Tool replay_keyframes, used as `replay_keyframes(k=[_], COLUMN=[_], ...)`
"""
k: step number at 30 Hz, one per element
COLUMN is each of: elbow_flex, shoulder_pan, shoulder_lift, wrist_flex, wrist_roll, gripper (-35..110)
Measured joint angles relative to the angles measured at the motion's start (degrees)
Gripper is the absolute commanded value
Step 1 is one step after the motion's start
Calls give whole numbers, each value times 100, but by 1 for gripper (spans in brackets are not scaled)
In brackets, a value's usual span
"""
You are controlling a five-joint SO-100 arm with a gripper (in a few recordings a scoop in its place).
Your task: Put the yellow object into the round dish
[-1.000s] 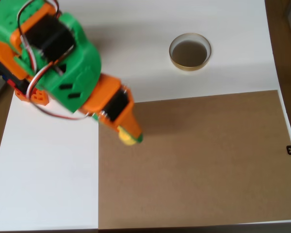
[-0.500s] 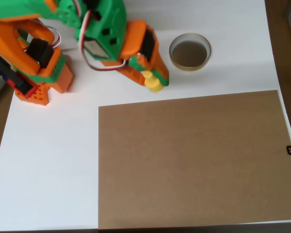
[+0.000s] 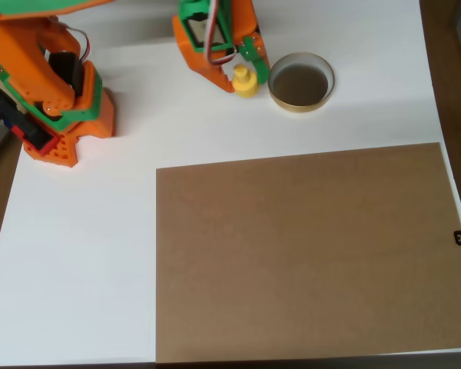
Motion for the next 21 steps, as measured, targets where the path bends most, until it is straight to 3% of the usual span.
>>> replay_keyframes(k=[21], elbow_flex=[-1863], shoulder_pan=[-1046], shoulder_lift=[-2540], wrist_flex=[439], wrist_roll=[-202], gripper=[0])
